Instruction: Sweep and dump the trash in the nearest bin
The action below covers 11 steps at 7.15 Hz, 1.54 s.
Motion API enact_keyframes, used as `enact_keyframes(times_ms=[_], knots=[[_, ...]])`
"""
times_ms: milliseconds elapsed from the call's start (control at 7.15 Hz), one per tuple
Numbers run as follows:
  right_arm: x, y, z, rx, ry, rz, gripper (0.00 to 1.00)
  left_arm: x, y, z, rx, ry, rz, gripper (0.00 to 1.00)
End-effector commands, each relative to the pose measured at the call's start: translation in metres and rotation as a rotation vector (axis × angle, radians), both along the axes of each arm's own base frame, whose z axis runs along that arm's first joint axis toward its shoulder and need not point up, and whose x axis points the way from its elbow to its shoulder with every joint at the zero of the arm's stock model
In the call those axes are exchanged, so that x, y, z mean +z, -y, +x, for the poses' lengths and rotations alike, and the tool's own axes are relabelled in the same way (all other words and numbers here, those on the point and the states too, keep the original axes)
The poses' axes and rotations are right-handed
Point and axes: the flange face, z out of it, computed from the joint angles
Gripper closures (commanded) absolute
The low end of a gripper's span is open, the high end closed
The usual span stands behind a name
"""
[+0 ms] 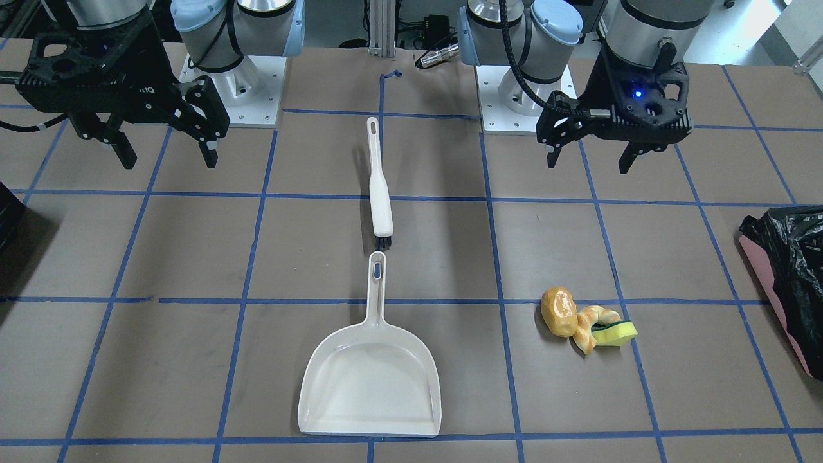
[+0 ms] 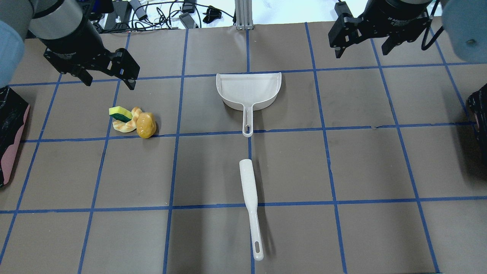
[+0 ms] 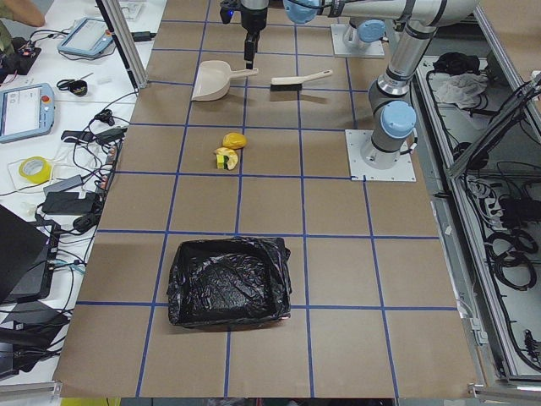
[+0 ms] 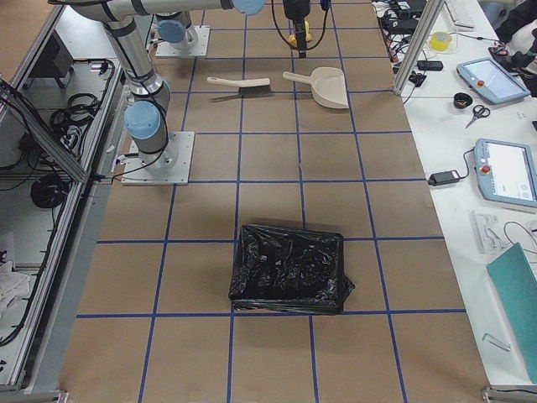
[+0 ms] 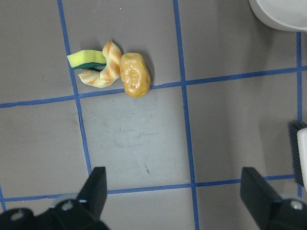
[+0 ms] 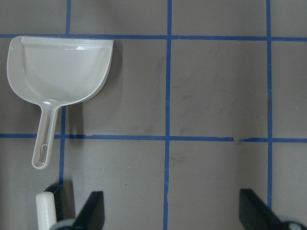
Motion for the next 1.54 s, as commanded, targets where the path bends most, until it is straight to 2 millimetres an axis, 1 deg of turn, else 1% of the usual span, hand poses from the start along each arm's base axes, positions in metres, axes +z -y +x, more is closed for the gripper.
enact_keyframes(times_ms=[0,699,1119,1399], knots=[[-0.0017,-0.0014,-0.0002,0.0,-0.001,0.013,0.0,-0.0013,-0.003,-0.0015,-0.003,-0.014,0.013,0.0],[0.0017,-0.0018,-0.0011,0.001,-0.011,-0.001,0.0,-0.0047,0.0003,-0.0004,0.003,-0.019,0.018,0.0],[-0.0068,-0.0003,-0.0027,-0.001,-0.028,0.026,0.0,-0.0054,0.0025,-0.0003,0.011,-0.035,0.012,0.0],[-0.006,0.0013,-0.0029,0.045,-0.039,0.014,0.0,-0.0031,0.0045,0.0022,0.025,-0.055,-0.006,0.0]])
